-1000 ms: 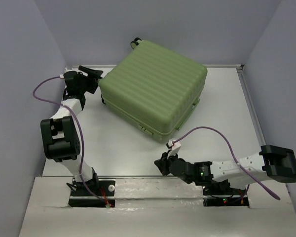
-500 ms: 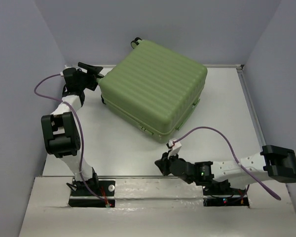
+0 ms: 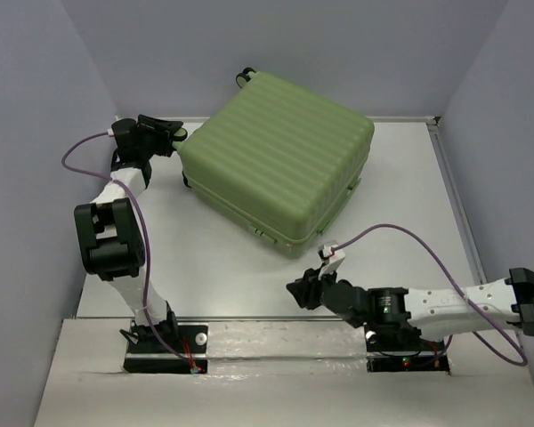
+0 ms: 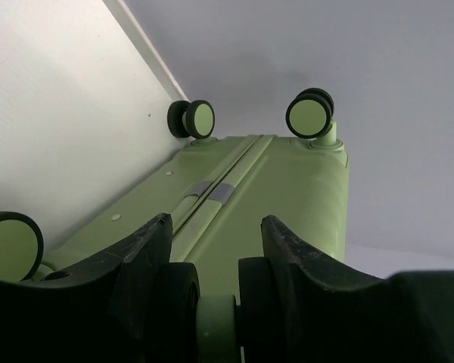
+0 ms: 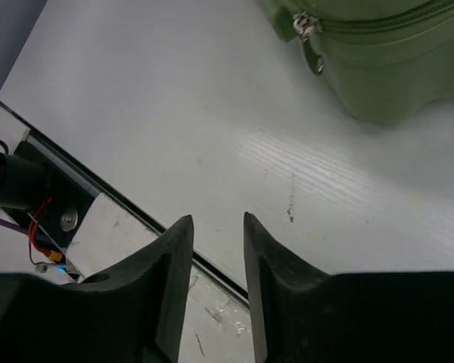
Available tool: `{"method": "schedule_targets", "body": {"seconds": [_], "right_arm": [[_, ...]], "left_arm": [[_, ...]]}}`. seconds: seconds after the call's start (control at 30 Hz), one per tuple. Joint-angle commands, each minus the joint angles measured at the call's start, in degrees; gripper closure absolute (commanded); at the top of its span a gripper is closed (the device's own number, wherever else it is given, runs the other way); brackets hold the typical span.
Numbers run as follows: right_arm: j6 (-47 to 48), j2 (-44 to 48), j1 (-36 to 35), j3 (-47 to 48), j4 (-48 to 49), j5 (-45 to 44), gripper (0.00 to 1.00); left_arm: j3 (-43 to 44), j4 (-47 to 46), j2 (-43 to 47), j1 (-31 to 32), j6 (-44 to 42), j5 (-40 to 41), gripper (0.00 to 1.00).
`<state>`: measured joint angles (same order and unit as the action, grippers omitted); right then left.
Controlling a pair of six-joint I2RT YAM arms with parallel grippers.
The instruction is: Pack the luggage
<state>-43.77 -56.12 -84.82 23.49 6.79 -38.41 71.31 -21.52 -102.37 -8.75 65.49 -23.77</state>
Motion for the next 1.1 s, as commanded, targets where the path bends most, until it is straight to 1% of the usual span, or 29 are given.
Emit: {"method": "schedule_targets", "body": {"seconds": [0.0, 0.03, 0.07, 0.1, 0.13, 0.2, 0.27, 0.3, 0.33, 0.37, 0.43, 0.47, 0.5, 0.57, 0.6, 0.63, 0.7, 0.73, 0.77, 0.8, 0.83, 0.87, 0.93, 0.97, 1.0, 1.03, 1.07], "right_arm": [[-0.2, 5.7, 3.1, 0.0, -6.5, -2.3, 0.55], [0.3, 6.7, 5.6, 0.1, -6.6, -1.8, 0.53], [0.6, 8.6, 7.6, 0.2, -9.0, -0.1, 0.47], [1.0, 9.3, 10.2, 0.2, -9.3, 1.4, 0.44], [2.1, 9.8, 16.4, 0.3, -9.5, 3.4, 0.43], [3.2, 11.0, 22.6, 0.8, -9.6, 9.0, 0.41], [5.4, 11.4, 27.9, 2.3, -9.6, 11.9, 0.41], [6.0, 11.4, 32.6, 3.0, -9.7, 14.0, 0.41], [7.1, 11.5, 34.6, 3.8, -9.7, 14.9, 0.41], [7.7, 11.4, 38.5, 5.4, -9.8, 16.5, 0.44], [9.1, 9.3, 43.0, 7.1, -9.7, 18.4, 0.49], [9.6, 8.0, 45.3, 8.8, -9.6, 19.9, 0.51], [11.7, 6.5, 48.7, 9.6, -8.1, 23.1, 0.55], [14.0, 2.6, 51.1, 10.7, -4.4, 26.4, 0.57], [15.5, 1.2, 52.1, 12.2, -1.4, 30.8, 0.57], [18.2, -1.5, 53.9, 13.5, -0.6, 32.8, 0.58], [20.1, -4.3, 56.1, 16.7, -0.2, 35.7, 0.59], [22.1, -5.8, 57.3, 20.2, 0.2, 40.9, 0.59], [22.9, -7.4, 59.4, 22.1, 0.4, 43.7, 0.6], [24.0, -10.2, 60.3, 25.6, 0.3, 47.7, 0.6], [24.6, -11.3, 61.2, 27.0, 0.0, 49.7, 0.6], [25.2, -11.8, 61.7, 28.1, -1.0, 51.3, 0.6], [26.4, -10.3, 61.7, 29.3, -3.3, 50.5, 0.59], [27.4, -9.0, 61.7, 29.4, -4.8, 49.7, 0.58], [27.4, -7.4, 61.7, 29.1, -9.0, 48.4, 0.56], [27.2, -3.3, 61.7, 28.6, -11.2, 47.9, 0.55], [26.6, -0.9, 61.7, 26.3, -13.4, 48.2, 0.54]], "left_arm": [[0.1, -4.3, 2.4, 0.4, -2.3, -2.2, 0.94], [-1.0, -4.8, 2.8, 0.4, -3.1, -2.2, 0.94], [-1.8, -5.1, 3.7, 0.4, -3.4, -2.0, 0.94], [-3.0, -5.7, 4.4, 0.4, -3.6, -1.7, 0.94], [-4.2, -7.1, 5.3, 0.2, -4.1, -1.3, 0.94], [-8.8, -8.4, 8.7, -0.1, -4.6, 0.6, 0.94], [-13.5, -10.1, 11.3, -0.6, -5.2, 1.6, 0.94], [-15.1, -10.6, 14.1, -0.6, -5.6, 2.6, 0.94], [-16.5, -10.9, 15.6, -0.6, -6.2, 3.3, 0.94], [-19.7, -11.1, 18.6, -0.7, -6.7, 4.3, 0.94], [-23.4, -12.5, 21.6, -0.6, -6.7, 5.1, 0.94], [-27.6, -13.1, 23.2, -0.6, -6.2, 5.6, 0.94], [-29.7, -14.0, 26.6, -0.6, -5.0, 5.6, 0.94], [-33.3, -14.8, 30.4, -0.6, -5.3, 5.8, 0.94], [-36.6, -14.6, 34.9, -0.6, -5.7, 6.1, 0.94], [-39.7, -13.6, 37.5, -0.5, -6.9, 6.4, 0.94], [-42.7, -12.1, 42.8, -0.6, -8.1, 6.2, 0.94], [-44.1, -10.8, 48.5, -0.5, -9.3, 6.2, 0.94], [-46.7, -8.6, 51.3, -0.6, -9.8, 5.9, 0.94], [-47.7, -7.1, 57.0, -0.6, -10.3, 5.9, 0.94], [-48.4, -3.3, 59.9, -0.6, -11.9, 6.3, 0.94], [-49.4, -1.5, 65.0, -0.5, -12.6, 6.5, 0.94], [-50.1, 1.6, 69.2, -0.5, -13.7, 6.4, 0.94], [-50.0, 5.0, 70.8, -0.5, -15.2, 6.2, 0.94], [-49.6, 6.5, 72.7, -0.4, -16.3, 5.9, 0.94], [-49.3, 8.1, 72.8, -0.4, -17.3, 5.8, 0.94], [-48.8, 8.3, 72.7, -0.2, -18.4, 5.8, 0.94]]}}
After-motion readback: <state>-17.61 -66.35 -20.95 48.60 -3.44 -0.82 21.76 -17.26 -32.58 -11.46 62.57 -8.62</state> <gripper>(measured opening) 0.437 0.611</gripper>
